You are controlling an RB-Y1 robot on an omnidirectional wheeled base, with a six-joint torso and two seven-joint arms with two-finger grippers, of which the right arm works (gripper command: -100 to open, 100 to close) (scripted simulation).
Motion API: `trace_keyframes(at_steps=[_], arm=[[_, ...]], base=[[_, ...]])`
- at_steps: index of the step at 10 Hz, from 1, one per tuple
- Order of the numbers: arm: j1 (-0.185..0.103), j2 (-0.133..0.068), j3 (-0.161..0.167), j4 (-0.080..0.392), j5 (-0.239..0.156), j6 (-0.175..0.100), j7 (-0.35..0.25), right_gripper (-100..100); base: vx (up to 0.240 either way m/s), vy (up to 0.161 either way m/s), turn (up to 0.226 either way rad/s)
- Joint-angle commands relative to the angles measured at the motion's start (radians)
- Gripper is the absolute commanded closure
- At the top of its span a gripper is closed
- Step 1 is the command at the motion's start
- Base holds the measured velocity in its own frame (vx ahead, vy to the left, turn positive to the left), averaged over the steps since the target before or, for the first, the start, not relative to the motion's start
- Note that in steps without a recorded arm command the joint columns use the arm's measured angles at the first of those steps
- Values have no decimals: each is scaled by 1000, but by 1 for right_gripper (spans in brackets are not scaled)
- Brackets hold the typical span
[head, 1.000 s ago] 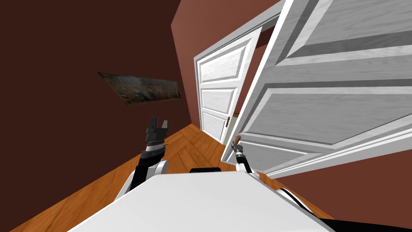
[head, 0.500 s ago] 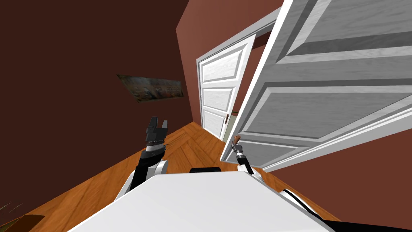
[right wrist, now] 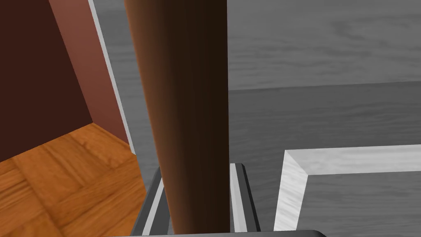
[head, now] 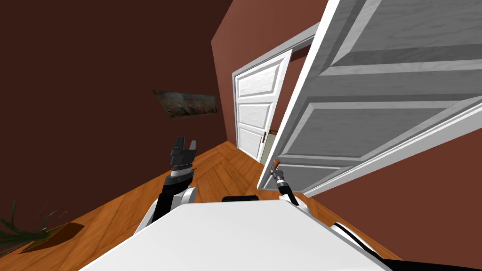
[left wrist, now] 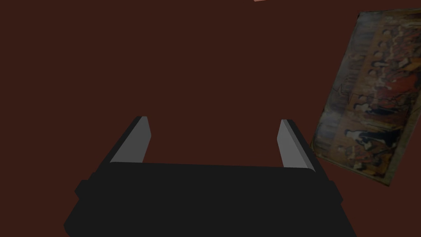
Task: Pull the door open
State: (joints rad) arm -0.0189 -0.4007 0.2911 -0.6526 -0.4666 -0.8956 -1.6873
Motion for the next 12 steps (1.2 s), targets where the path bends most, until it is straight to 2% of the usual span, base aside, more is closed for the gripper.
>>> trace_keyframes(at_steps=[1, 8, 9, 12], arm=[[6, -13, 18, -3, 13, -21, -23, 100], [40, -76, 92, -21, 63, -91, -110, 100], [39, -72, 87, -18, 59, -77, -102, 100], [55, -95, 112, -6, 74, -121, -135, 100]], base=[[-223, -47, 89], [-200, -51, 66], [-93, -10, 2], [-201, -85, 147]])
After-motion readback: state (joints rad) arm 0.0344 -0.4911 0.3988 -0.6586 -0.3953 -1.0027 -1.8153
